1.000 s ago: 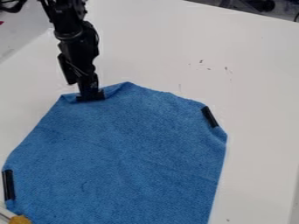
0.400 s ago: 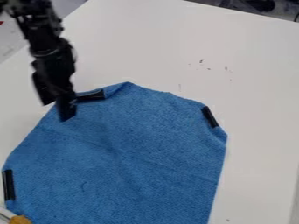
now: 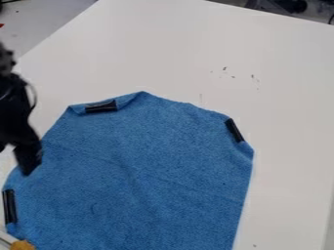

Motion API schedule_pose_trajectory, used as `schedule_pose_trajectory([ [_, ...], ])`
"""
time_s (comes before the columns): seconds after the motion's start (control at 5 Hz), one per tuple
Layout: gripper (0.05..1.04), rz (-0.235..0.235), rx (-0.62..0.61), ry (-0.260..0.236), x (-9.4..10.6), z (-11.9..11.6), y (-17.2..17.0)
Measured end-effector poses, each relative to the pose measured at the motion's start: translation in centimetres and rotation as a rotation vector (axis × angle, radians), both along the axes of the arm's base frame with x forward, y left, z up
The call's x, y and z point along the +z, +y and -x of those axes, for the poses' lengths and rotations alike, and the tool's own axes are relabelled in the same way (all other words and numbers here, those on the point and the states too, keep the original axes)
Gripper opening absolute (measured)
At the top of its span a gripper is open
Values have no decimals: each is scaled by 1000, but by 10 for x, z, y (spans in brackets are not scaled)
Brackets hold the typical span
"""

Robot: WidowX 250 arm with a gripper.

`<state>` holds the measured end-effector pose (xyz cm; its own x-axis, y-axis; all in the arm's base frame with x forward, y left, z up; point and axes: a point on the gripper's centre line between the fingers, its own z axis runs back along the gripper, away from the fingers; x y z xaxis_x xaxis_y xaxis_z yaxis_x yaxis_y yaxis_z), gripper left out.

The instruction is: Fold the cloth from bottom left to middle

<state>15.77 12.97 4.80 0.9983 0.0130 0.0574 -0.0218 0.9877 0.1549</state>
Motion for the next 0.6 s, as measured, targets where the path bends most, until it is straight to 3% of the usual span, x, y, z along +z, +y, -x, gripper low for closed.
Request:
schedule_pose_trajectory([
  [0.2,1001,4,81,-15,-10,24,1],
  [0.6,1001,58,82,-22,-35,26,0],
])
